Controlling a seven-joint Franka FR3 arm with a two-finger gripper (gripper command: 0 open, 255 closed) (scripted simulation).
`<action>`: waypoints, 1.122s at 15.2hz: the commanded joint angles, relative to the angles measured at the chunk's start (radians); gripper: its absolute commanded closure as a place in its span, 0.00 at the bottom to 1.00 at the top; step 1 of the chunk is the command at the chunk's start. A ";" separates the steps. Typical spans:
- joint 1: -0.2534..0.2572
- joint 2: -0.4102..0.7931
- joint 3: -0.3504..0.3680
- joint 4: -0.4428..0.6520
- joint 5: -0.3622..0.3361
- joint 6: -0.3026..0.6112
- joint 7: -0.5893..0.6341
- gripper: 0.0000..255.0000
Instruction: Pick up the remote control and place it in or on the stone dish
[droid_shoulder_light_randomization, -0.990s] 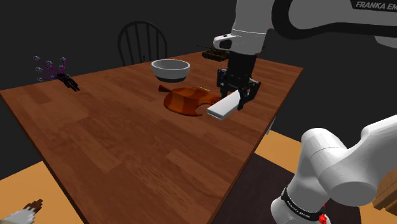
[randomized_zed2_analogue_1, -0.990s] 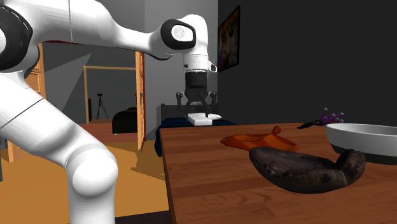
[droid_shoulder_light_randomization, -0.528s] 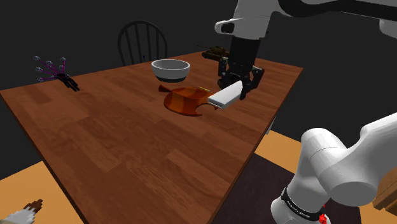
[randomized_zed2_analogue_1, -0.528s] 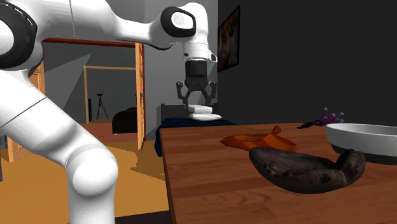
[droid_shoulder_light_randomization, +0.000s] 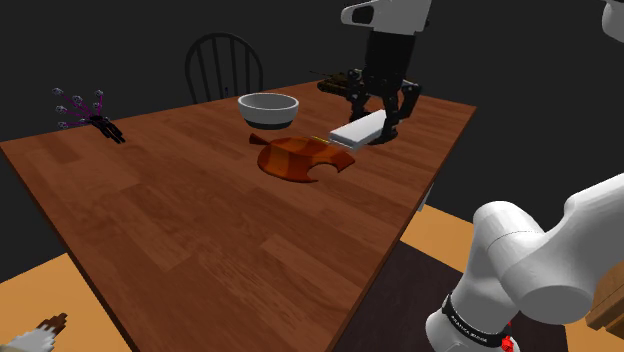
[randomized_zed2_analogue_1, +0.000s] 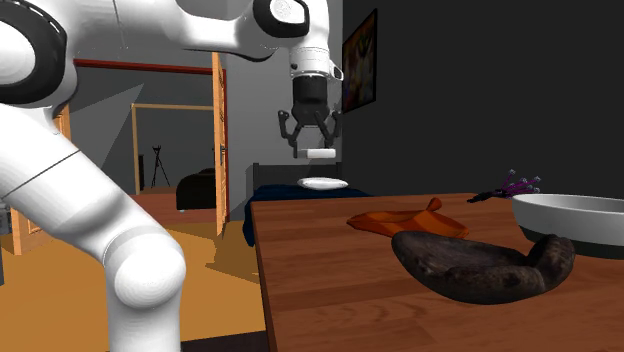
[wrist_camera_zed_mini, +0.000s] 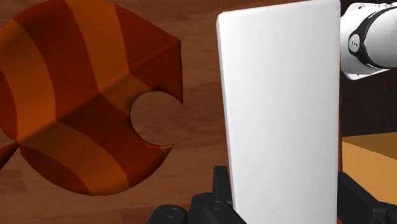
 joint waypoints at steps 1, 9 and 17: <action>-0.008 0.006 -0.032 0.016 -0.018 -0.006 -0.038 1.00; -0.042 0.075 -0.207 0.093 -0.101 0.008 -0.239 1.00; -0.054 0.217 -0.401 0.241 -0.131 0.033 -0.455 1.00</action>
